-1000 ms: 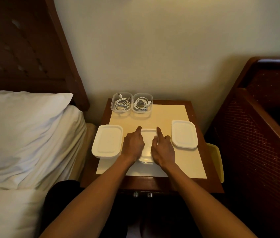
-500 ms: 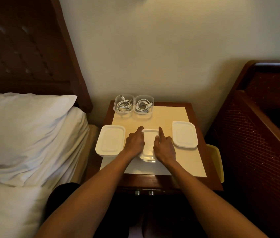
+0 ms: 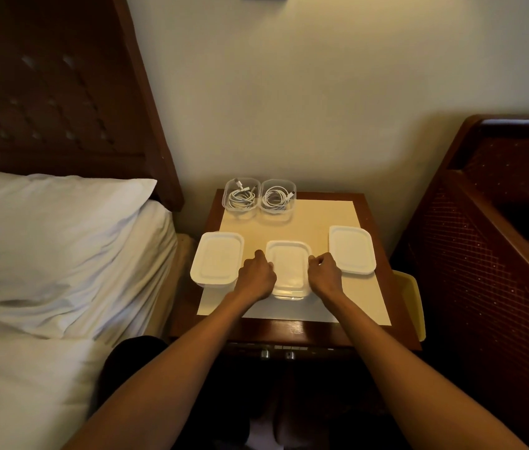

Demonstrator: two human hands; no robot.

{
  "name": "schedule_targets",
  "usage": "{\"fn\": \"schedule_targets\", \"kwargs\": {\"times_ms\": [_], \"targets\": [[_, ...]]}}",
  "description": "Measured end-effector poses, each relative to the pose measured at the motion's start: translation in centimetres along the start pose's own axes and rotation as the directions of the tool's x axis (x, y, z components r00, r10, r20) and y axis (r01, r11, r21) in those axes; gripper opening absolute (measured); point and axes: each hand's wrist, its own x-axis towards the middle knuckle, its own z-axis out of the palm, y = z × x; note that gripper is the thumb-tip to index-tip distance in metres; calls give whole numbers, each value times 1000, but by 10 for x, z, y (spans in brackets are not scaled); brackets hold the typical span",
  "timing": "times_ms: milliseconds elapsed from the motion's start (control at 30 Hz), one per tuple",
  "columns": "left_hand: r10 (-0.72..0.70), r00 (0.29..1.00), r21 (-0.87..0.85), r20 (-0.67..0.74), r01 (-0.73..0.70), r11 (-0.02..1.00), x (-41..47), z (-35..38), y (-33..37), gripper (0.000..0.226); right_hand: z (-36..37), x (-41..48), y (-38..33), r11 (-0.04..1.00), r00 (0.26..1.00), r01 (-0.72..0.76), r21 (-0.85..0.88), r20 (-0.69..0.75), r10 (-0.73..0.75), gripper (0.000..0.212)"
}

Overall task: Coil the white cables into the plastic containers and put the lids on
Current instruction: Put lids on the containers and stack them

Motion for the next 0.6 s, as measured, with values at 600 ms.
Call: {"fn": "schedule_targets", "kwargs": {"times_ms": [600], "targets": [[-115,954,-77,-276,97,992,22,-108,-68,22,57,-18,-105,968,964,63,242,238,-122,12]]}}
